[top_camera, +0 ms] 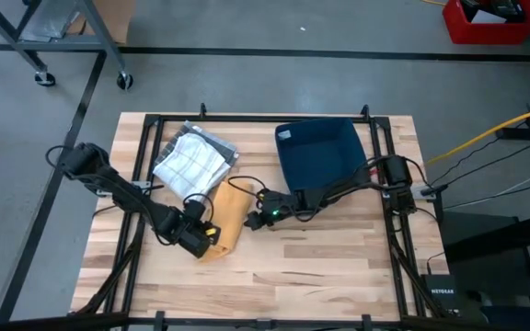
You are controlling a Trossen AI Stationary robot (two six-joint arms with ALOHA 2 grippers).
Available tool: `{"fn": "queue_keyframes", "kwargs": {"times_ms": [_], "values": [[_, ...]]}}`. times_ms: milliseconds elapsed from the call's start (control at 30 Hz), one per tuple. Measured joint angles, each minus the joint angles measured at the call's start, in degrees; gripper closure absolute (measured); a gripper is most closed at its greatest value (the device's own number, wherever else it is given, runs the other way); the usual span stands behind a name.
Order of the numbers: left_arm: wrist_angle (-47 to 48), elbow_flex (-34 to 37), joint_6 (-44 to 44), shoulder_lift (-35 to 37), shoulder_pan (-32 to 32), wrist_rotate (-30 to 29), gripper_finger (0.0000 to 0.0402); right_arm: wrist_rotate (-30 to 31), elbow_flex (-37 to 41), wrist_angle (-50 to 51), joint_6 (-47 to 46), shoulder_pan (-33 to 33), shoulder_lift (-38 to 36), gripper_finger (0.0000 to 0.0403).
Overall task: Fold towel
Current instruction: Stack the yellow towel on top of the white towel
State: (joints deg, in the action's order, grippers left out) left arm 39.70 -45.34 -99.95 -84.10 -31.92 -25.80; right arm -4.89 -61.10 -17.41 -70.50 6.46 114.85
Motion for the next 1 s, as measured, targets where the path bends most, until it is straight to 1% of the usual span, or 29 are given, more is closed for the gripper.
{"fn": "queue_keyframes", "kwargs": {"times_ms": [200, 467, 667, 767, 867, 1000], "values": [[-0.3, 0.0, 3.2, -0.9, 1.5, 0.0, 0.0233, 1.3, -5.4, -0.1, -0.4, 0.4, 4.5, 0.0217], [-0.2, 0.0, 5.7, -1.0, 2.4, 0.1, 0.0233, 1.3, -11.9, 0.5, -0.8, 0.3, 9.9, 0.0217], [-0.1, 0.0, 7.4, -1.0, 2.3, 1.4, 0.0233, 0.9, -12.3, 4.1, -1.3, 1.0, 9.5, 0.0217], [-0.2, 0.0, 8.2, -1.0, 2.3, 1.7, 0.0233, 0.8, -12.2, 4.4, -1.6, 1.4, 9.4, 0.0217], [-0.2, 0.0, 8.9, -1.0, 2.3, 1.7, 0.0233, 0.9, -12.2, 4.6, -4.5, 1.6, 9.4, 0.0217], [-0.2, 0.0, 10.5, -1.0, 2.3, 3.2, 0.0233, 4.0, -12.2, 6.7, -7.3, 1.9, 9.3, 0.0217]]}}
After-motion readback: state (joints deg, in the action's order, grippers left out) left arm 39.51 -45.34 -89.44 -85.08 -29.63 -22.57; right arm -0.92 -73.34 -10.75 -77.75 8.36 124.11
